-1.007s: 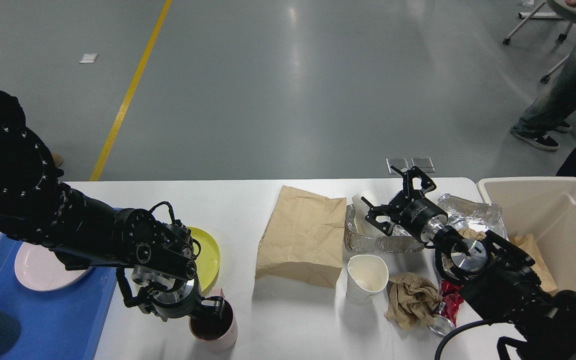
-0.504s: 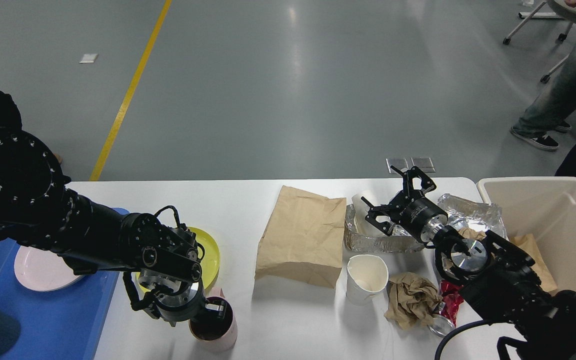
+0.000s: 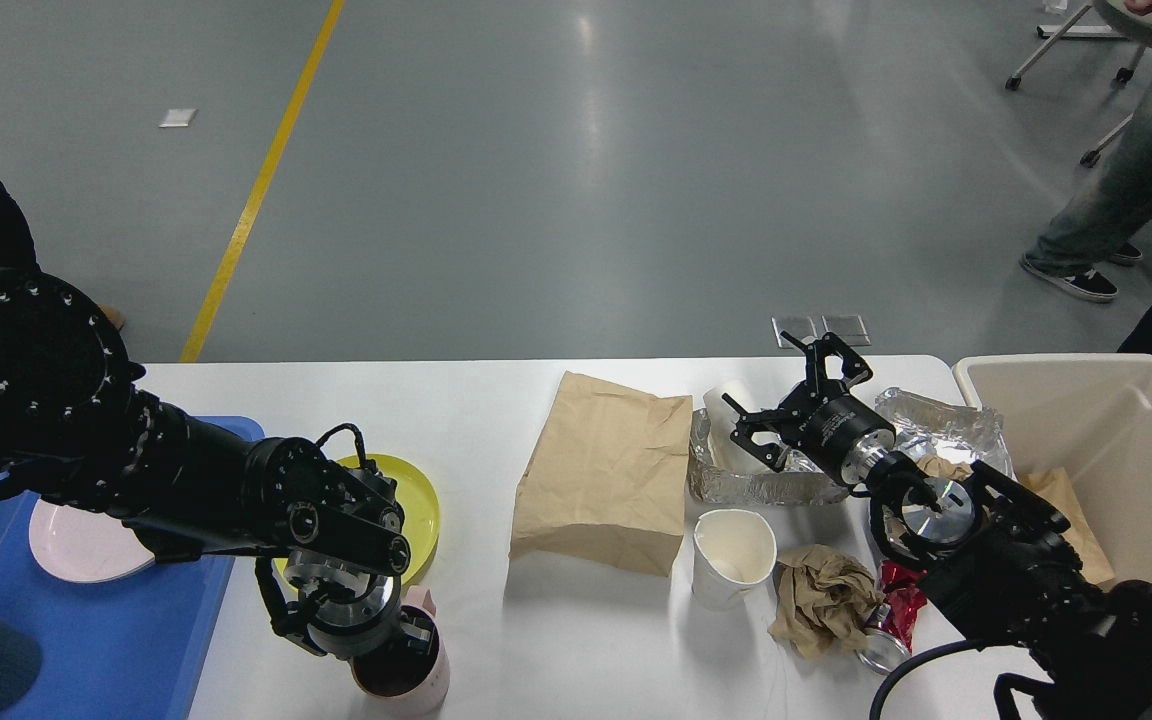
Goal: Tidy desktop
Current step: 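Lower the left gripper onto the pink mug and grasp it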
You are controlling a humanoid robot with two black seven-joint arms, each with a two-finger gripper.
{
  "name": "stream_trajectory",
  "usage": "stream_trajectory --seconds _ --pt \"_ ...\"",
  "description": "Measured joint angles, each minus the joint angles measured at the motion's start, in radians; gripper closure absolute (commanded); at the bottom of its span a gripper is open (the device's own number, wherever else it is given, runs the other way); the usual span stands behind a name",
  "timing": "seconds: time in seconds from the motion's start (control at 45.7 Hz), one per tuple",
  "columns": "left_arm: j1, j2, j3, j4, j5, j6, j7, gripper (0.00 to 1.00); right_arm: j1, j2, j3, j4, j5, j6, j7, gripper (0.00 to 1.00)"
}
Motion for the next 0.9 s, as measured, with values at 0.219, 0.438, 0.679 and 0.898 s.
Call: stream_trajectory --seconds 0.219,0.438,0.679,0.898 --pt "-0.013 0.006 -0.013 -0.003 0.0 -0.031 0.001 1.0 0.0 0.0 0.0 0.0 0.0 0.0 0.0 0.0" --pt "-0.047 0.034 -0.028 -0.004 -0.021 -0.097 -0.001 1.0 0.0 0.0 0.0 0.0 0.0 0.0 0.0 0.0" --pt "-0.077 0.041 -0.025 -0.007 -0.034 -0.122 -0.001 1.0 0.0 0.0 0.0 0.0 0.0 0.0 0.0 0.0" --pt "-0.111 0.061 -0.021 -0.009 -0.058 -0.158 -0.001 1.0 0.0 0.0 0.0 0.0 0.0 0.0 0.0 0.0"
